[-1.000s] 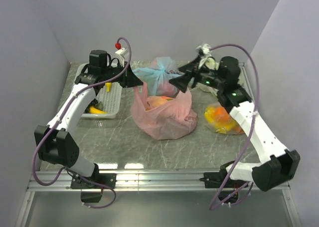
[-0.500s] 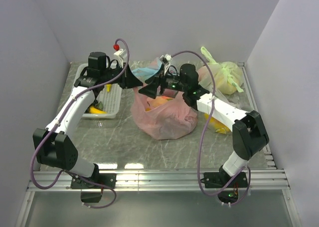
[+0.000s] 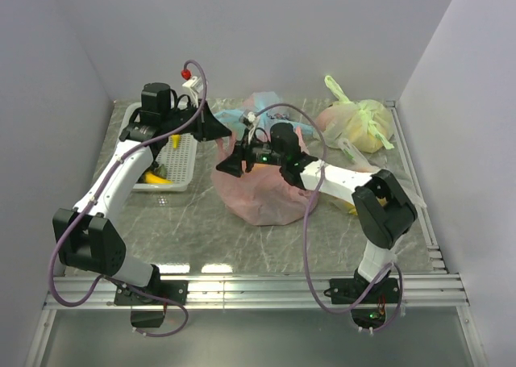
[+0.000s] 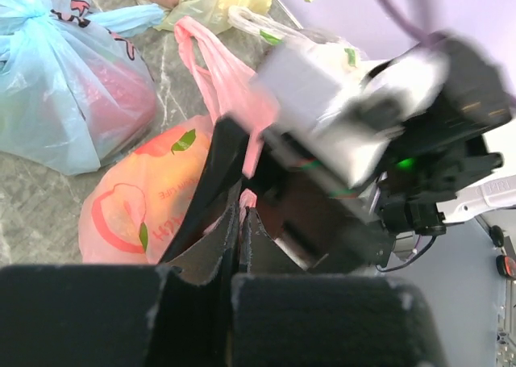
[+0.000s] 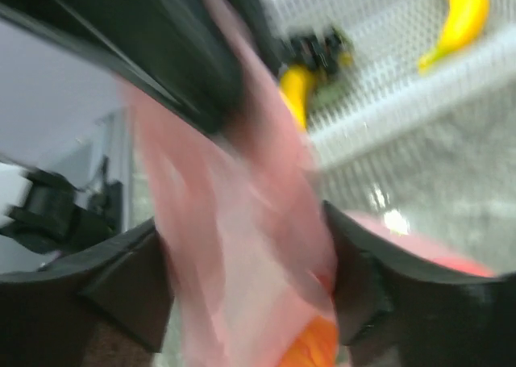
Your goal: Place the fake fruits into the plastic bag and tie a complex knot
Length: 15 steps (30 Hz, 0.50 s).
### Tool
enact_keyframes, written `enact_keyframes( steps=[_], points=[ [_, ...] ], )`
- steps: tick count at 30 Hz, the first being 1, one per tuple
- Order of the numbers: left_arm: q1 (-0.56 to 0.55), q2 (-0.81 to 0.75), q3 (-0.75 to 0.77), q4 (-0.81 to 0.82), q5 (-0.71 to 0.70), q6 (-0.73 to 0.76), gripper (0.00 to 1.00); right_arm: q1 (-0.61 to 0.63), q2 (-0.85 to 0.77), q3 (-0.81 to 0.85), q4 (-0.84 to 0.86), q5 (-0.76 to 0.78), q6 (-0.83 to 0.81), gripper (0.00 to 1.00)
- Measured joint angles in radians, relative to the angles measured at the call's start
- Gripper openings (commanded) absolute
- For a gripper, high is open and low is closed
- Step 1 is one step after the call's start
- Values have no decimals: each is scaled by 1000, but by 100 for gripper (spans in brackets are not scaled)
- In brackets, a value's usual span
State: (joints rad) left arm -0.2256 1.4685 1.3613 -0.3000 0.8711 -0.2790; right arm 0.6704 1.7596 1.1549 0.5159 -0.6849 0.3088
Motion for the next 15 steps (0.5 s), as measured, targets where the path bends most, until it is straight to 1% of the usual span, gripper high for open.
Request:
enact_keyframes(
  steps=[2, 3, 5, 6, 7, 8, 9, 11, 12, 13, 14, 15],
  points=[
    [0, 0, 0, 1, -6, -3, 0, 0, 15, -20, -16, 13, -14, 57],
    [4, 0, 0, 4, -11, -8, 0, 0, 16, -34, -24, 16, -20, 46],
    [9, 0, 0, 5, -18, -16, 0, 0, 16, -58, -29, 15, -28, 34],
    [15, 0, 0, 5, -22, -19, 0, 0, 16, -70, -27, 14, -31, 22],
    [20, 0, 0, 3, -24, -23, 0, -1, 16, -81, -24, 11, -37, 16],
    [28, 0, -3, 4, -27, -24, 0, 0, 16, -87, -26, 11, -34, 11],
    [35, 0, -7, 3, -28, -27, 0, 0, 16, -95, -21, 10, -35, 1],
    [45, 0, -19, 4, -29, -30, 0, 0, 17, -101, -19, 2, -33, 0],
    [48, 0, -26, 7, -29, -30, 6, 0, 21, -101, -19, -2, -29, 0],
    [50, 0, -35, 16, -25, -30, 18, 0, 29, -101, -14, -6, -25, 0],
    [52, 0, -44, 26, -19, -29, 50, -1, 38, -101, -9, -12, -17, 0],
    [53, 0, -52, 42, -17, -26, 60, -1, 48, -101, -13, -18, -11, 0]
  ],
)
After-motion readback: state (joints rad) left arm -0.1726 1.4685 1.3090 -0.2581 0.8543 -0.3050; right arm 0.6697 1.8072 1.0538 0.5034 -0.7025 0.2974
